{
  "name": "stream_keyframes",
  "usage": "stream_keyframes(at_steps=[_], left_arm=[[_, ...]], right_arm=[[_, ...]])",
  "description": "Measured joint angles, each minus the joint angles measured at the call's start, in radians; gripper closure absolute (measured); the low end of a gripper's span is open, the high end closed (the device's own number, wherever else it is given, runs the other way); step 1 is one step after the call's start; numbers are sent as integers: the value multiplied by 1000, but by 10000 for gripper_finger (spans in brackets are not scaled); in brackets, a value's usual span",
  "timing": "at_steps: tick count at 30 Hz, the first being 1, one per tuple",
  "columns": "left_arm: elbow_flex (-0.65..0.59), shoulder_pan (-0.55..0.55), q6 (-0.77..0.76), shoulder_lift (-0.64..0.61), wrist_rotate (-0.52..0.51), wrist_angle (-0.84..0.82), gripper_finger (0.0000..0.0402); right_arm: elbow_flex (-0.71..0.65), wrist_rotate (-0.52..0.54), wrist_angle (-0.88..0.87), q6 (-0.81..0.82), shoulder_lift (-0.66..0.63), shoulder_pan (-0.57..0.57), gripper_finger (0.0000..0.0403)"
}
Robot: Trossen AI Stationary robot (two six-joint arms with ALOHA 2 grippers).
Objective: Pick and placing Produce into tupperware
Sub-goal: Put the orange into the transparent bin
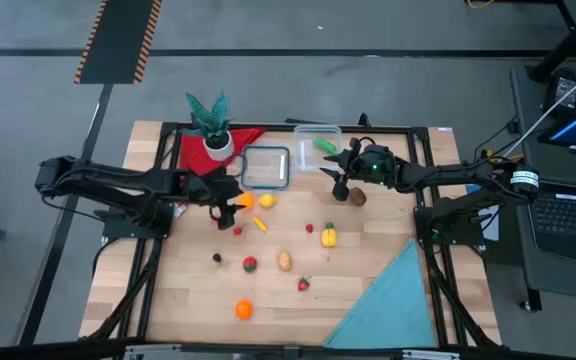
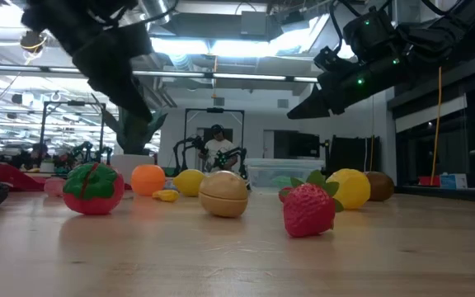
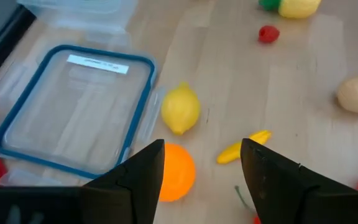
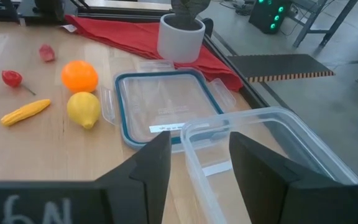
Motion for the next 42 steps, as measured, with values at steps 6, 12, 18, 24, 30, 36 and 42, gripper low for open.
stream_keyframes(at_steps=[6,12,18,24,30,36,42], left_arm=[[135,-25,-2,153,-41,-157,200],[188,-24,0,223,-57,-194,200],[188,-24,4,233,-67,-193,202],[188,-23,-27,233,-110,-203,203],[188,3,-25,245,-81,-198,206],[188,74,-23,297,13,-150,213],[188,128,7,350,100,-160,211]], right_arm=[[0,0,-35,2,0,0,237],[0,0,-69,3,0,0,237],[0,0,-101,8,1,0,237],[0,0,-123,9,1,0,237],[0,0,-125,8,1,0,237],[0,0,-127,8,1,0,237],[0,0,-133,7,1,0,237]])
